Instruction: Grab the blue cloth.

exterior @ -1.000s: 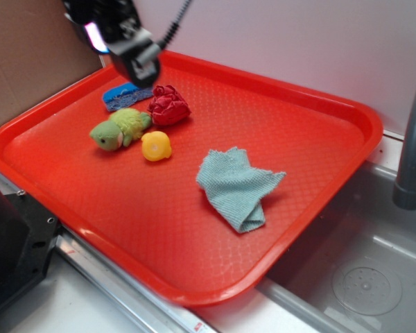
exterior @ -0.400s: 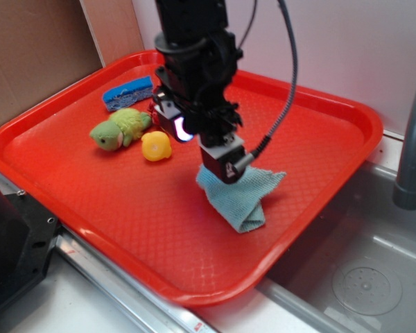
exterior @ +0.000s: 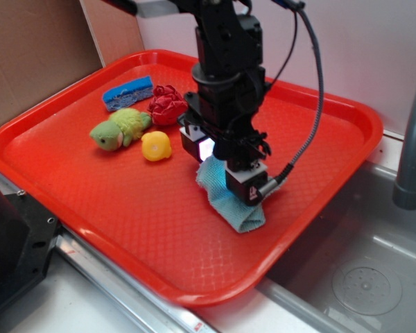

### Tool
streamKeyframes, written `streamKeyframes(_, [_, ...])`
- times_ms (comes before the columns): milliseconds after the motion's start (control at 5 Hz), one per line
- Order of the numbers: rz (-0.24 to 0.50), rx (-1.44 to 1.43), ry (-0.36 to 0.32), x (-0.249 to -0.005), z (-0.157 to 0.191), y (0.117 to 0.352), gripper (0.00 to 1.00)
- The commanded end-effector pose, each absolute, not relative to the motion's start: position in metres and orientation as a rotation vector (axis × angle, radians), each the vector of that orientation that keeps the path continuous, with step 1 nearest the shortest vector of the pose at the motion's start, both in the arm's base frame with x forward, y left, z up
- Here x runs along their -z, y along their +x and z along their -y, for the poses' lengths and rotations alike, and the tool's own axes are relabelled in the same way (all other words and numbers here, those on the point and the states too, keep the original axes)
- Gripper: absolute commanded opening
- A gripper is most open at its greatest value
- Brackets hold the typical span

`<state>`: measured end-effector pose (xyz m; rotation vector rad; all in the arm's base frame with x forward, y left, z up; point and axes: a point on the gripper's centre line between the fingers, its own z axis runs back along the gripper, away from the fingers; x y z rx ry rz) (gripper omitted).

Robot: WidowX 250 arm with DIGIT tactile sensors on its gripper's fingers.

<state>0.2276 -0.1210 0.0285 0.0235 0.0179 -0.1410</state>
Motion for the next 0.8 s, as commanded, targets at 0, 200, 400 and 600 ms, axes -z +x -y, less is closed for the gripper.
streamKeyframes(0, [0.029, 0.236, 0.047, -0.024, 0.128, 0.238, 0.0])
streamKeyframes(200, [0.026, 0.229, 0.052, -0.02, 0.128, 0.234, 0.0])
streamKeyframes(400, [0.011, 0.224, 0.069, -0.024, 0.127, 0.232, 0.0])
streamKeyframes(600, [0.011, 0.162, 0.026, -0.046, 0.116, 0.23, 0.0])
